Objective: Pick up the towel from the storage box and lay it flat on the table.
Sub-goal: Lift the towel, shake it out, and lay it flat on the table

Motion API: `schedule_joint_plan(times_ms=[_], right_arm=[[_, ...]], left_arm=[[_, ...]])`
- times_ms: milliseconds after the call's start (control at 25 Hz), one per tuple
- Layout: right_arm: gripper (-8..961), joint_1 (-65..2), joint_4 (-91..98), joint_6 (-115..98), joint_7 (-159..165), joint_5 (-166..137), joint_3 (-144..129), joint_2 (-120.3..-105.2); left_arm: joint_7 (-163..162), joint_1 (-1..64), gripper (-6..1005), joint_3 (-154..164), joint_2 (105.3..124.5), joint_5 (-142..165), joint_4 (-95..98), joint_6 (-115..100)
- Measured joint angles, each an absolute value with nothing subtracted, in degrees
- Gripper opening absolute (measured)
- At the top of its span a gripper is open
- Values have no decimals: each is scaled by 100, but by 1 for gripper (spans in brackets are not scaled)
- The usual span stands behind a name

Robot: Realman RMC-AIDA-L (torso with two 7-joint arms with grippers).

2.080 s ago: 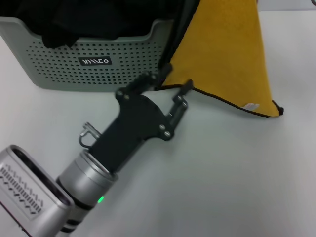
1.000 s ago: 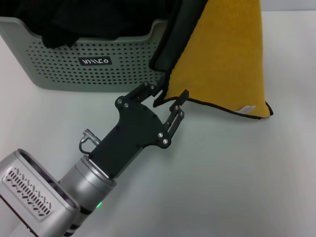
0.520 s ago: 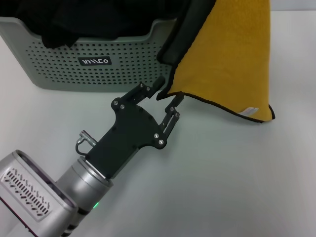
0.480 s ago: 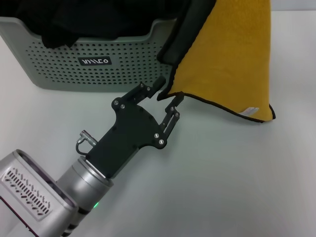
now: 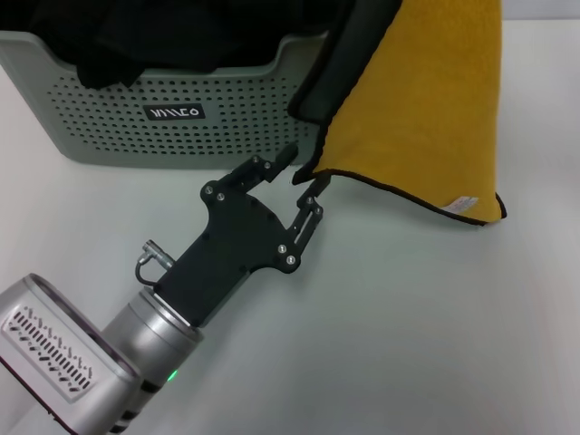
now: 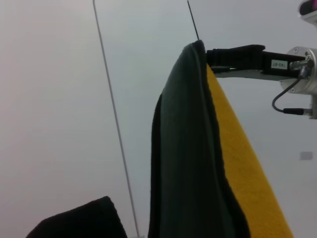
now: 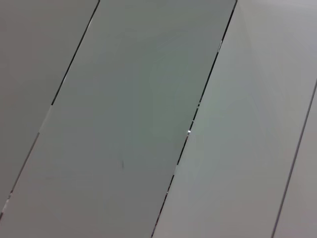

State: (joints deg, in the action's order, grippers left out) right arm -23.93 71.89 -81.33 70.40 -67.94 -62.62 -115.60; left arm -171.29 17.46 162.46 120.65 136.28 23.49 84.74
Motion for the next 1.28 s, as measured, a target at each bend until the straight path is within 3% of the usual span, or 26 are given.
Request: schedule_joint_plan(times_ms=[960, 1160, 1280], right_arm=[[16, -2325, 7127, -8155, 7040, -6794, -6168, -11564], [16, -2312, 7073, -8171, 7059, -6810, -6177, -11566], [16, -2311, 7078, -8180, 7358, -6996, -6224, -11553]], left_arm=[[-17130, 1697, 240, 16282, 12070, 13566, 2285, 8629], [-17139, 1656, 37, 16278, 12062, 13566, 2276, 8797], [-17184, 1623, 20, 16258, 12045, 13567, 2275, 9159]])
